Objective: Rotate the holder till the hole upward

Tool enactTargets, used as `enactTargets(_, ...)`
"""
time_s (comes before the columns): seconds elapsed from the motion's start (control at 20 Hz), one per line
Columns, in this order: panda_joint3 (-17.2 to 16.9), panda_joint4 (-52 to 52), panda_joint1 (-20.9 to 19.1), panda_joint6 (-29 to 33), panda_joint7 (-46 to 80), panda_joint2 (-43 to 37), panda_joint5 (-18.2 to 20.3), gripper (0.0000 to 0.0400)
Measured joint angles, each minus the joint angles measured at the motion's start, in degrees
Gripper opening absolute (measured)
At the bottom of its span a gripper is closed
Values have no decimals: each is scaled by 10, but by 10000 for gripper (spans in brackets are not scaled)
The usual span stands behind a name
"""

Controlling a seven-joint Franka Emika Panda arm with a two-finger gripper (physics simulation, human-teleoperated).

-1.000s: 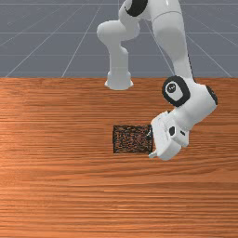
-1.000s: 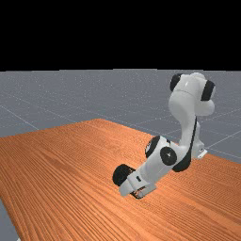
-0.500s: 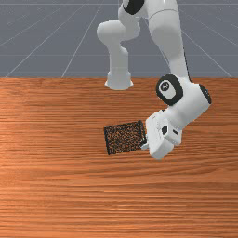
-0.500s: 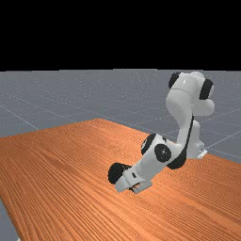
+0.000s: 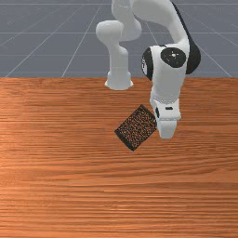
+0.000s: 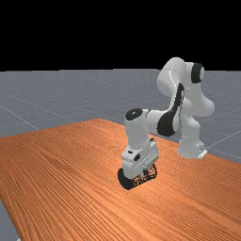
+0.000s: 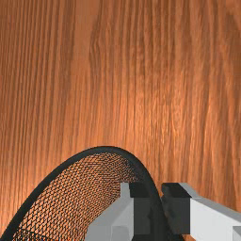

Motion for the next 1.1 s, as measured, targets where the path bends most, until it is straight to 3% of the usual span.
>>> enactTargets(0.45, -3, -47, -49, -58, -114, -100, 170, 51)
enactTargets(0.7, -41, -210, -40, -69, -219, -217, 270, 52)
enactTargets(0.8, -50, -211, -51, -73, -247, -220, 295, 51)
enactTargets(0.85, -57, -219, -52, -49, -255, -226, 294, 175)
enactTargets(0.9, -60, -236, -45, 23, -237, -241, 261, 263)
enactTargets(0.95, -56, -232, -57, 9, -266, -224, 292, 317)
enactTargets(1.1, -53, -259, -49, 105, -235, -219, 250, 381)
